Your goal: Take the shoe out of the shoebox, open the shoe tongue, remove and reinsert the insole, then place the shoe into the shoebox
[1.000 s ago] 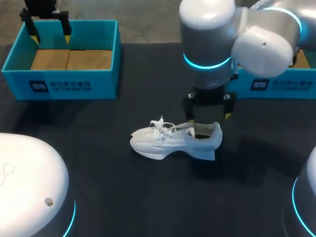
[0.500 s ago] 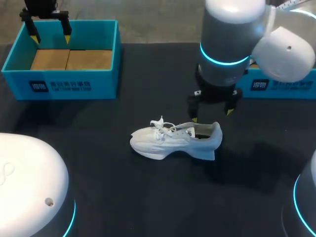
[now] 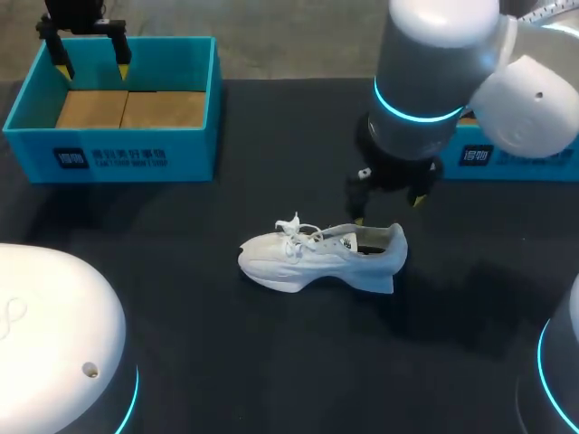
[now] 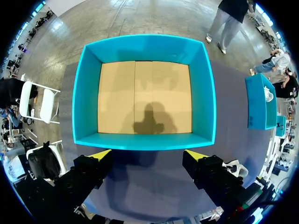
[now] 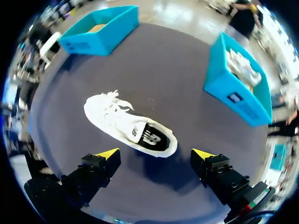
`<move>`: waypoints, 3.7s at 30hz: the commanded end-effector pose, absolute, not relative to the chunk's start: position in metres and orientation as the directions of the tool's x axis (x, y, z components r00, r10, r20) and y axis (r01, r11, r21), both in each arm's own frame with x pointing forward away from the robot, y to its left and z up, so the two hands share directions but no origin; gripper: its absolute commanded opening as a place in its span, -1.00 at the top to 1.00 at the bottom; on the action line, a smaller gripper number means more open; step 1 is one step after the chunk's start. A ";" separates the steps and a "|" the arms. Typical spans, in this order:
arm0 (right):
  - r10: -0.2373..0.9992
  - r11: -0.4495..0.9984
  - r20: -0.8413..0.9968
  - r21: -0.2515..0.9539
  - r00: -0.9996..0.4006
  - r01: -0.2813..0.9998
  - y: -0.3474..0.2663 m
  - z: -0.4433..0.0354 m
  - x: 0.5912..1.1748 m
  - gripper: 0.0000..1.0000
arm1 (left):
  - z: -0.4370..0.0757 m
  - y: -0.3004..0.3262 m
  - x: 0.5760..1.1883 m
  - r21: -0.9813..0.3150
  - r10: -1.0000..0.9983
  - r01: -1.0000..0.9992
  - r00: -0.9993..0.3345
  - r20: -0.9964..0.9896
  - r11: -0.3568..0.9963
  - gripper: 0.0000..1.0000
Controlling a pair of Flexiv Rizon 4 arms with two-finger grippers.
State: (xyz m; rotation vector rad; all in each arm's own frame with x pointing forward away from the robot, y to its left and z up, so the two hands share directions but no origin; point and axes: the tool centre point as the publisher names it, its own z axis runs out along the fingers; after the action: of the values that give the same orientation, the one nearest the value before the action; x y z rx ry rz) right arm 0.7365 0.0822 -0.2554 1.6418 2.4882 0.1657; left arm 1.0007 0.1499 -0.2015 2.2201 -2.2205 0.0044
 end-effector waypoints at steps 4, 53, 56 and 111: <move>0.404 0.882 -0.090 0.303 -0.910 0.362 0.066 -0.246 0.728 -1.00 | -0.201 0.150 1.000 0.000 -1.000 -1.000 0.000 0.002 0.000 -1.00; -0.157 0.945 -0.162 0.263 -0.974 -0.196 0.007 -0.254 0.752 -1.00 | -0.201 0.150 1.000 0.000 -1.000 -1.000 0.000 0.002 0.000 -1.00; -0.134 0.936 -0.162 0.304 -0.978 -0.178 0.002 -0.255 0.753 -1.00 | -0.201 0.150 1.000 0.000 -1.000 -1.000 0.000 0.002 0.000 -1.00; 0.107 0.637 -0.181 0.767 -0.978 -0.072 -0.076 -0.368 0.756 -1.00 | -0.201 0.150 1.000 0.000 -1.000 -1.000 0.000 0.002 0.000 -1.00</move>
State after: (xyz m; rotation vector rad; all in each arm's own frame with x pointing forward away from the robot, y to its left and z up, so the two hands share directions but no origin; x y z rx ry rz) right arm 0.7545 -0.0775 -0.3650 0.0246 2.6443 1.2601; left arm 1.0007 0.1499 -0.2015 2.2200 -2.2206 0.0044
